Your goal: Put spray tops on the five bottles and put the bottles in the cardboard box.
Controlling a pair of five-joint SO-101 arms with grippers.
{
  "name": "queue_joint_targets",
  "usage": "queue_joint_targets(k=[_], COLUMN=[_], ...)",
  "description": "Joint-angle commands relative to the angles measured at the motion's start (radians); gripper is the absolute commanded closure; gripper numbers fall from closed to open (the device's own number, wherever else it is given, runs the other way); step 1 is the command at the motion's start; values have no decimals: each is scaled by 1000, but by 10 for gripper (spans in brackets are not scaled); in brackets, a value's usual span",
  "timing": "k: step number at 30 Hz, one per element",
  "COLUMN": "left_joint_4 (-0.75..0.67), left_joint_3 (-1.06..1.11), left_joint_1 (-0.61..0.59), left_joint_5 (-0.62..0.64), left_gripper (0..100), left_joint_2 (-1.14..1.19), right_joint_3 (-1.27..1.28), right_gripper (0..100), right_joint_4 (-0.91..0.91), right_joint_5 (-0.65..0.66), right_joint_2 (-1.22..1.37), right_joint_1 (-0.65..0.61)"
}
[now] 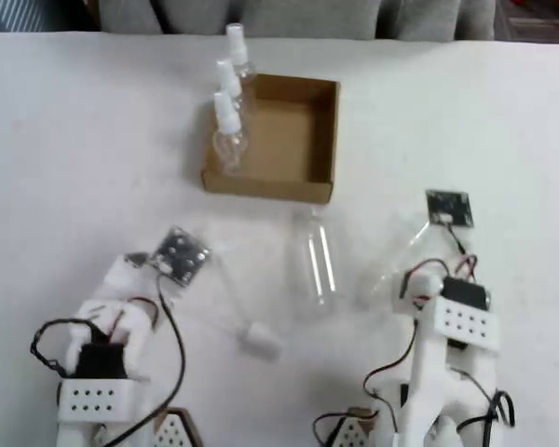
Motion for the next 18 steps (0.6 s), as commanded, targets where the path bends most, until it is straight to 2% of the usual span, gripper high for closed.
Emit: queue_joint_targets(k=[1, 7, 13, 15, 18], left_joint_4=[213, 420, 525, 557, 569], left_joint_3=[-190, -293, -290, -290, -290], left_joint_1=[101, 272, 470, 541, 633], left_joint_5=[-31, -140, -230, -249, -250], left_gripper=[939, 938, 930, 888, 812], left_joint_2=[-19, -19, -19, -19, -19], right_joint_3=[9, 28, 34, 35, 60], right_gripper=[981, 981, 981, 981, 981], right_joint_4=[-13, -19, -19, -19, -28], right_joint_5=[52, 54, 55, 60, 135], right_joint_2=[-22, -22, -22, -22, -22], right_joint_1=[67, 119, 119, 120, 119])
